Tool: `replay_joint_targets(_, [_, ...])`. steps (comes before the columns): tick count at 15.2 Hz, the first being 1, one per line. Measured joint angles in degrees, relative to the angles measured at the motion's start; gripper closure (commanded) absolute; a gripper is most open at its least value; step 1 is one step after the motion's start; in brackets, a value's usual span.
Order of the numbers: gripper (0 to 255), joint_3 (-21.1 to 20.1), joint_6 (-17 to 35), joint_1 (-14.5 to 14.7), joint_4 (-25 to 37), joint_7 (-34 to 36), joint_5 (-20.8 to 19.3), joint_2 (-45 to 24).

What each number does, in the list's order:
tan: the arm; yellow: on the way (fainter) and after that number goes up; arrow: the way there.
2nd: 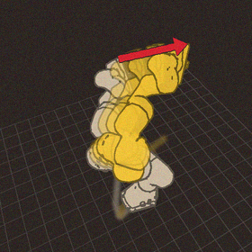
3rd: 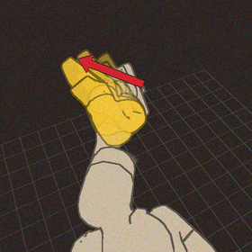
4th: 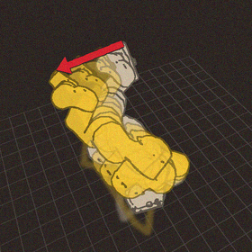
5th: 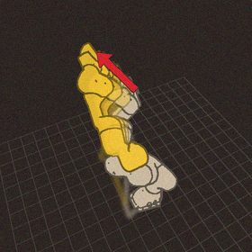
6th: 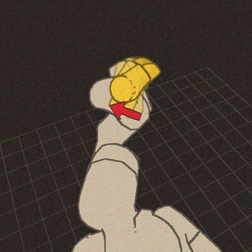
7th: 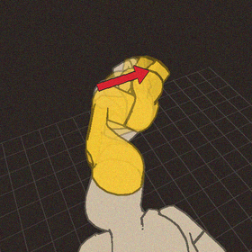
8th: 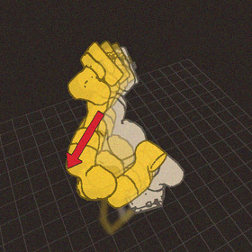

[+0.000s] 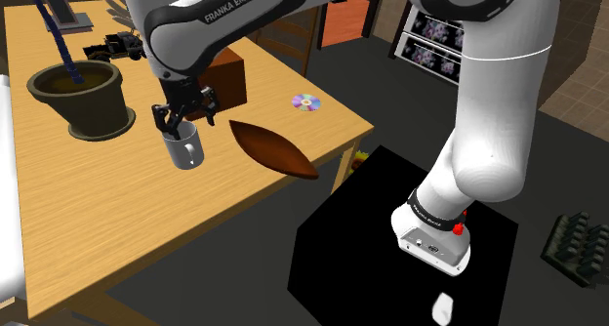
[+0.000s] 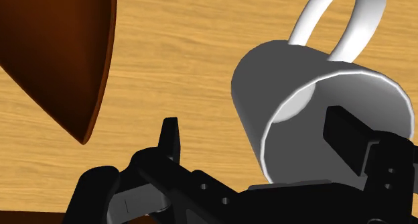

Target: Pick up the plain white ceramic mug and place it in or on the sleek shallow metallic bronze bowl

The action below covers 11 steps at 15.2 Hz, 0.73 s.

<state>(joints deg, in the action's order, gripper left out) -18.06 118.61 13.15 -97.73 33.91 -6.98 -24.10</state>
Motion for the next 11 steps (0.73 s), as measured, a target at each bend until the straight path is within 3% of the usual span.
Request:
replay_joint_targets(6, [0, 0.0, 0.6, 0.0, -0.4, 0.1, -0.1, -0.2])
replay_joint_targets(7, [255, 0.0, 0.6, 0.0, -0.4, 0.1, -0.1, -0.2])
replay_joint_targets(11, [255, 0.0, 0.6, 0.0, -0.4, 0.1, -0.1, -0.2])
